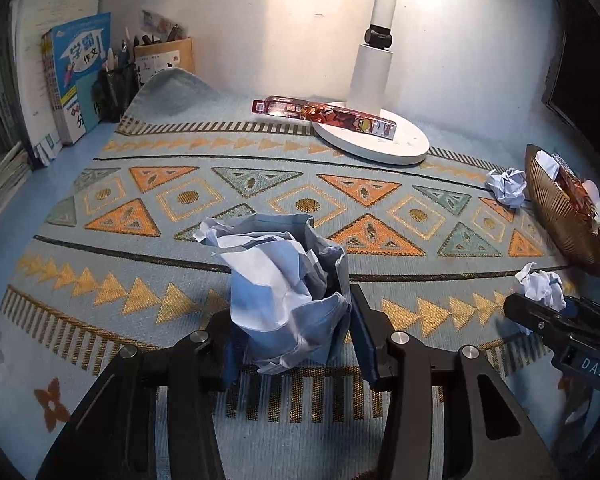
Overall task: Organize objects
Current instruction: 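Carry both crumpled papers to the bowl and open both grippers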
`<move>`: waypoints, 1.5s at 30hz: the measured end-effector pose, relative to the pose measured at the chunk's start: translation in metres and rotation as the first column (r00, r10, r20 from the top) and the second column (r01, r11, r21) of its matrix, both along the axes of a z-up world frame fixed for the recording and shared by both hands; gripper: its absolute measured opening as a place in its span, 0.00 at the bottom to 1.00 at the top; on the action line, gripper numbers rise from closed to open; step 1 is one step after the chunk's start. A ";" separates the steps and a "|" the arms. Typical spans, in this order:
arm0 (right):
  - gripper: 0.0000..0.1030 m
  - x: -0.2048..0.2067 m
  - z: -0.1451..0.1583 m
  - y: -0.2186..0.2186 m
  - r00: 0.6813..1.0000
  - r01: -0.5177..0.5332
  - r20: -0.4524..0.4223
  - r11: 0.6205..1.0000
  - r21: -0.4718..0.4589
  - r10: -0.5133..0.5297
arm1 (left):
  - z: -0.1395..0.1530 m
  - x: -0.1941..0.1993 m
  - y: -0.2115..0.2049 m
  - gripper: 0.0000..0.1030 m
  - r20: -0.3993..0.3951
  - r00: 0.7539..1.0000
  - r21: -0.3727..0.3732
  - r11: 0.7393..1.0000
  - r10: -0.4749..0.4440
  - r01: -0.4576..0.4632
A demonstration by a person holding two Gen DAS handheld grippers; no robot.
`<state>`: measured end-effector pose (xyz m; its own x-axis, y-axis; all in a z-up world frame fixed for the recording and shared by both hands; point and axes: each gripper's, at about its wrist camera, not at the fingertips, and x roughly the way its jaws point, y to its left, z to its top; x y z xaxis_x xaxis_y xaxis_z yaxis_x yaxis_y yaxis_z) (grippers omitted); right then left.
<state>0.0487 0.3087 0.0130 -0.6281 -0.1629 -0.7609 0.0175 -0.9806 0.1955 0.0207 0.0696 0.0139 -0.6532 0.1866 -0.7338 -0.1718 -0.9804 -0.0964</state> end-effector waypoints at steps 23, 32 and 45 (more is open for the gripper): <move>0.53 0.066 0.123 0.127 0.937 0.231 -0.249 0.969 -0.090 -0.246 | 0.089 -0.008 0.138 0.41 -0.115 0.946 0.046 0.950 -0.303 0.310; 0.54 0.031 0.140 0.243 0.828 0.519 -0.181 0.848 -0.106 -0.530 | 0.099 -0.032 0.275 0.43 -0.085 0.862 0.141 0.851 -0.499 0.506; 0.80 0.037 0.141 0.227 0.857 0.470 -0.199 0.880 -0.072 -0.475 | 0.100 -0.033 0.216 0.77 -0.088 0.916 0.163 0.902 -0.391 0.400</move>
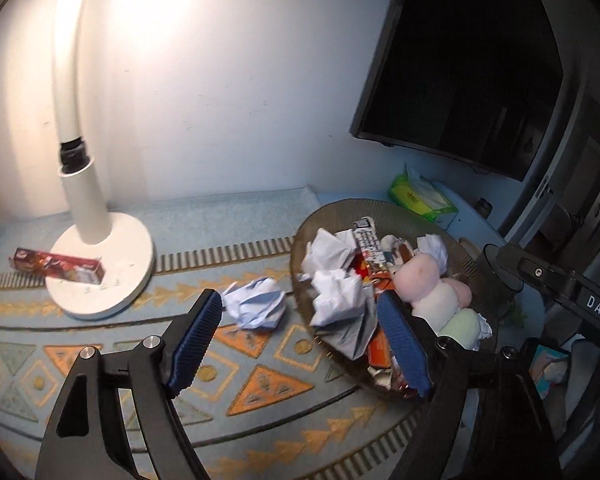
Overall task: Organize objects
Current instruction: 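Carry both crumpled papers to the bowl and open both grippers, then withdraw both grippers from the bowl back over the rug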
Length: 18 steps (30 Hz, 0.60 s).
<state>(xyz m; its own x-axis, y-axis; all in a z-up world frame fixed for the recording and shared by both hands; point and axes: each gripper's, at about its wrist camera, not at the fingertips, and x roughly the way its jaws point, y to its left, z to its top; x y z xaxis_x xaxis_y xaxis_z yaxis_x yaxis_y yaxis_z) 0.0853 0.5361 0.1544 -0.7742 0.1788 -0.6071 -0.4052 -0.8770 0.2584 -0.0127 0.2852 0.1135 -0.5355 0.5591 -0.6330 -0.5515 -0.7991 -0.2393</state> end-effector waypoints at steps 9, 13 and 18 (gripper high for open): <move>0.89 0.026 -0.008 -0.123 0.979 -0.205 0.012 0.979 -0.013 0.205 | -0.010 0.044 -0.162 0.77 -0.035 0.968 -0.050 0.966 0.250 -0.252; 0.92 0.020 -0.035 -0.189 0.952 -0.297 0.066 0.954 -0.033 0.298 | -0.032 0.057 -0.230 0.77 -0.009 0.935 -0.102 0.930 0.355 -0.354; 0.92 0.005 -0.083 -0.254 0.916 -0.366 0.171 0.931 -0.018 0.363 | -0.075 0.057 -0.289 0.77 0.065 0.886 -0.160 0.881 0.459 -0.444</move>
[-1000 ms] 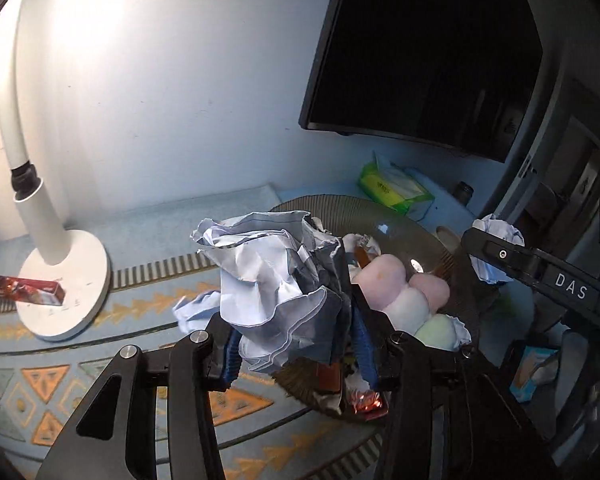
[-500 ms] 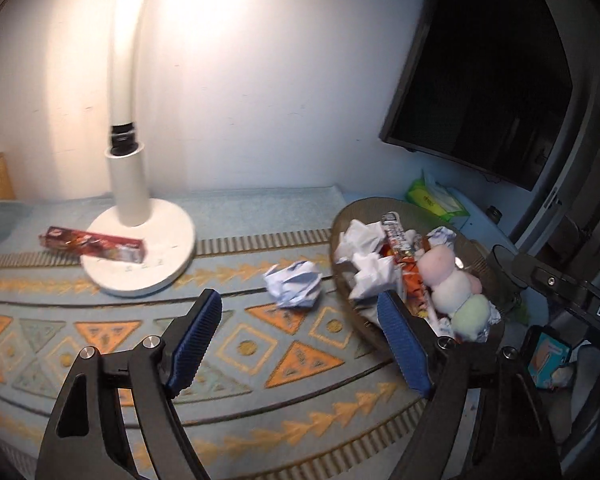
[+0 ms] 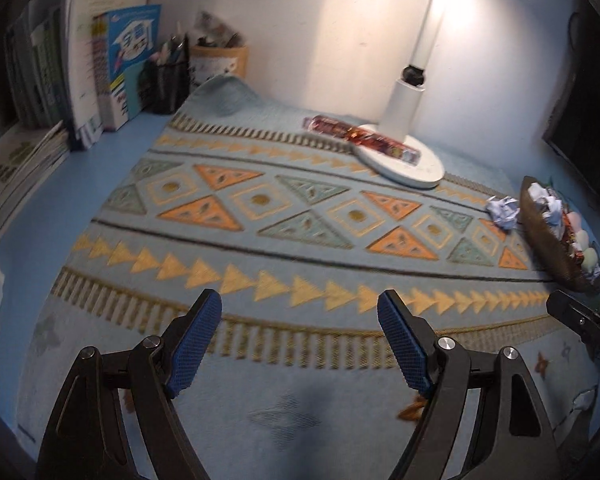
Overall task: Organize objects
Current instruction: 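Withdraw both grippers from the bowl back over the rug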
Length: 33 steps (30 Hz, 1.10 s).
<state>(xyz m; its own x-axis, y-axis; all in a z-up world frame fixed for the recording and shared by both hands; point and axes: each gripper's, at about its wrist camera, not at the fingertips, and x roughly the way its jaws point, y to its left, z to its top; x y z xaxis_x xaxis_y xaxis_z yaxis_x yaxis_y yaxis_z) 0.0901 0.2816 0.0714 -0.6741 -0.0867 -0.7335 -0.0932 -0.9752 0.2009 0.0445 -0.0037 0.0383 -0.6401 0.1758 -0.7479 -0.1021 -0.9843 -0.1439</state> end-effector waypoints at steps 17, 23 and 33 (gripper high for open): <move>0.94 -0.046 -0.064 -0.002 0.981 0.004 0.189 0.989 0.148 -0.032 | -0.041 -0.013 -0.020 1.00 0.088 0.993 -0.165 0.984 0.076 -0.061; 1.00 -0.049 -0.069 0.000 0.983 -0.037 0.186 0.979 0.200 -0.001 | -0.042 -0.014 -0.022 1.00 0.075 0.995 -0.153 0.986 0.071 -0.059; 1.00 -0.044 -0.070 0.000 0.994 -0.028 0.113 0.978 0.205 0.005 | -0.041 -0.016 -0.021 1.00 0.071 0.994 -0.149 0.986 0.082 -0.071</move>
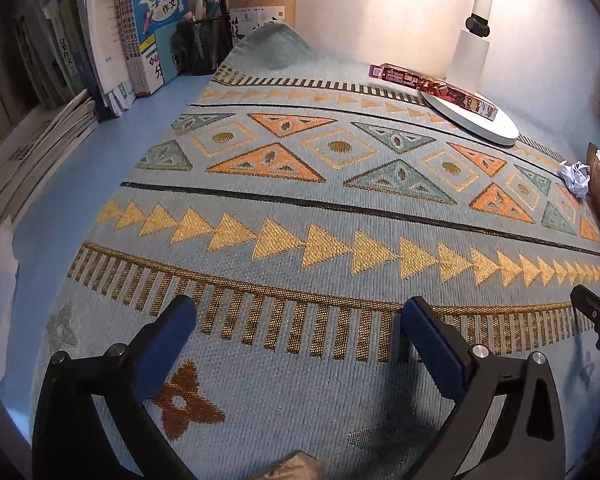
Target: Organize objects
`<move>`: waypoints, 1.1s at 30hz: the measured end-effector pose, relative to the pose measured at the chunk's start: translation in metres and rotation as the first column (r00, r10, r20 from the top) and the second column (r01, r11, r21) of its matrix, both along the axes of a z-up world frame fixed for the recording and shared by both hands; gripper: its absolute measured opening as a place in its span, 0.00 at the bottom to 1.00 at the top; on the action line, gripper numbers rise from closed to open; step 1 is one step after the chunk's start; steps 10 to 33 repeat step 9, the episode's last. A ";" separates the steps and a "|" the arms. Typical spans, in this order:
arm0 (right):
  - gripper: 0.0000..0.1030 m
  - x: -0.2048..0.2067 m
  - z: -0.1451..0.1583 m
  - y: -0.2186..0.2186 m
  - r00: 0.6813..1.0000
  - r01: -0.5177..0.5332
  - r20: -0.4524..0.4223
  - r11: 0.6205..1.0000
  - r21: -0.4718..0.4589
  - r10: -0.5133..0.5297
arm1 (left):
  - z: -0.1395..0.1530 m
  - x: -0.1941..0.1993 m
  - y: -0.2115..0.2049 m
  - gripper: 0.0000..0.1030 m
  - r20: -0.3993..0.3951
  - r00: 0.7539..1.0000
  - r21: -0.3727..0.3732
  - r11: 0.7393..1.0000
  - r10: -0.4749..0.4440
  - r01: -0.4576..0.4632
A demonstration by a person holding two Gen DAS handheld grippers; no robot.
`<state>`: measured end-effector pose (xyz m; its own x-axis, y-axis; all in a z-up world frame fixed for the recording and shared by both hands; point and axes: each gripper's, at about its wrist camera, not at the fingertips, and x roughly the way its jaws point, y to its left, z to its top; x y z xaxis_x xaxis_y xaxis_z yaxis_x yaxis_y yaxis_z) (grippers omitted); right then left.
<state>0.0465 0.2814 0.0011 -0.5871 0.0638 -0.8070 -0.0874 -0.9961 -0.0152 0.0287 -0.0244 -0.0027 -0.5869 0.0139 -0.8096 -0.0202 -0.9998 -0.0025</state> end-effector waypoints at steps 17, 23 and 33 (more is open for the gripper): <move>1.00 -0.004 -0.001 0.005 1.000 -0.001 0.001 1.000 -0.004 0.001 | -0.001 -0.001 0.000 1.00 -0.001 1.000 0.002 1.000 0.002 -0.002; 1.00 -0.004 -0.001 0.005 1.000 -0.001 0.001 1.000 -0.004 0.001 | -0.001 -0.001 0.000 1.00 -0.001 1.000 0.002 1.000 0.002 -0.002; 1.00 -0.004 -0.001 0.005 1.000 -0.001 0.001 1.000 -0.004 0.001 | -0.001 -0.001 0.000 1.00 -0.001 1.000 0.002 1.000 0.002 -0.002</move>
